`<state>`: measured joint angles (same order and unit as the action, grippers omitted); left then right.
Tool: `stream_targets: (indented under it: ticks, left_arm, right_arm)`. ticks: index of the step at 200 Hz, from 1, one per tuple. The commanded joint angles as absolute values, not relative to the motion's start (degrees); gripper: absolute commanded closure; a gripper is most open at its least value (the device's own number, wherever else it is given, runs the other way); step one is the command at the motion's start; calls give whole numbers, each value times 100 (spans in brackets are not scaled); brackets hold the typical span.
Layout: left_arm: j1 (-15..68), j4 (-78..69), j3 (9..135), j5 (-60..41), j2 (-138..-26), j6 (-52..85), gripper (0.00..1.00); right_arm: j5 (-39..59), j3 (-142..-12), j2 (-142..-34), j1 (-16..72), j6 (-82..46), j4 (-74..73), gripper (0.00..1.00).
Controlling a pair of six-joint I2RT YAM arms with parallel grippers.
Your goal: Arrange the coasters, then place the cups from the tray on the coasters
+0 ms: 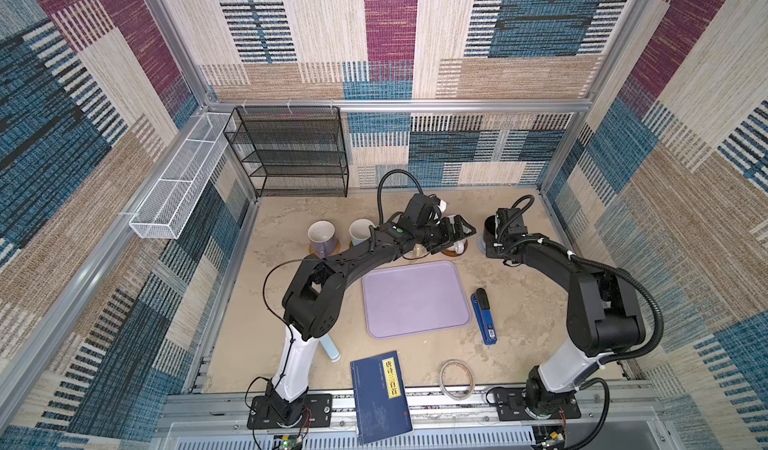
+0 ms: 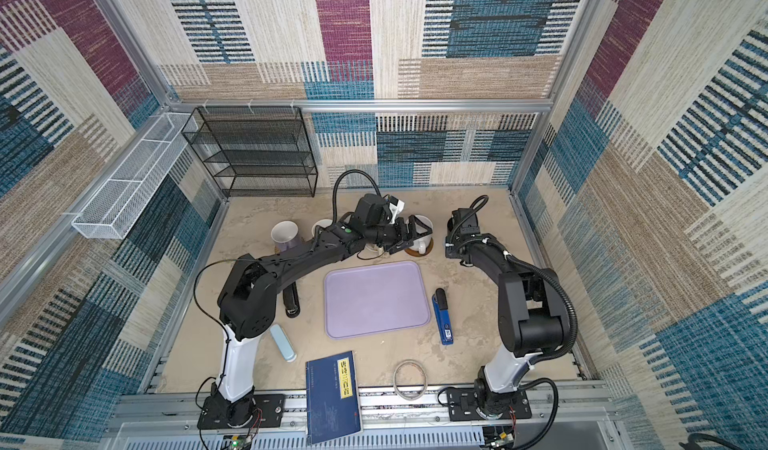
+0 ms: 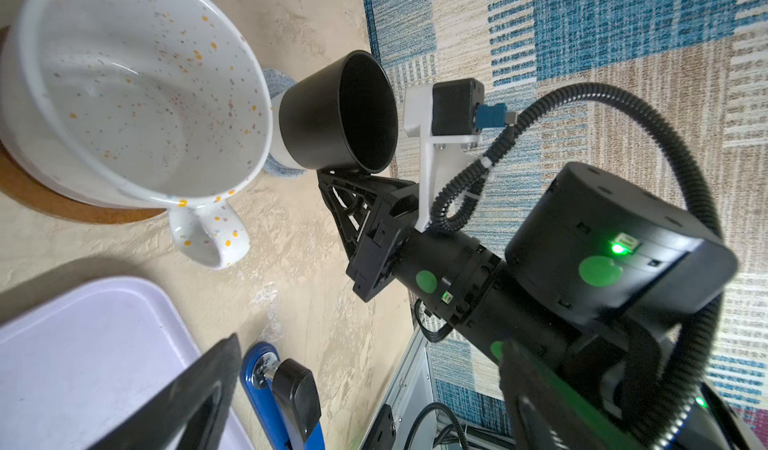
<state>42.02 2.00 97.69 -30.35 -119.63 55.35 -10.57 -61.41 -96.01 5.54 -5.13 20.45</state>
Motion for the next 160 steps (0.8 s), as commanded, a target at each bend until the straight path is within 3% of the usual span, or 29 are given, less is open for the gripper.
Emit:
stream_targets:
  ticks: [1, 102, 144, 160]
  left_arm:
    - [4202, 147, 9728, -3075, -11906, 5410, 0]
    - [4202, 113, 9542, -3081, -11785, 5447, 0]
    - [4192, 266, 9387, -2900, -11529, 5377, 0]
    - [4192, 303, 9370, -2907, -11451, 5357, 1]
  right_arm:
    - [-1252, -6162, -9662, 546, -416, 1541, 100]
    - [-1385, -6012, -9734, 545, -429, 1399, 100]
    - [-1434, -6068, -9886, 536, -451, 1493, 89]
    - [-1550, -6078, -9888, 536, -496, 1487, 79]
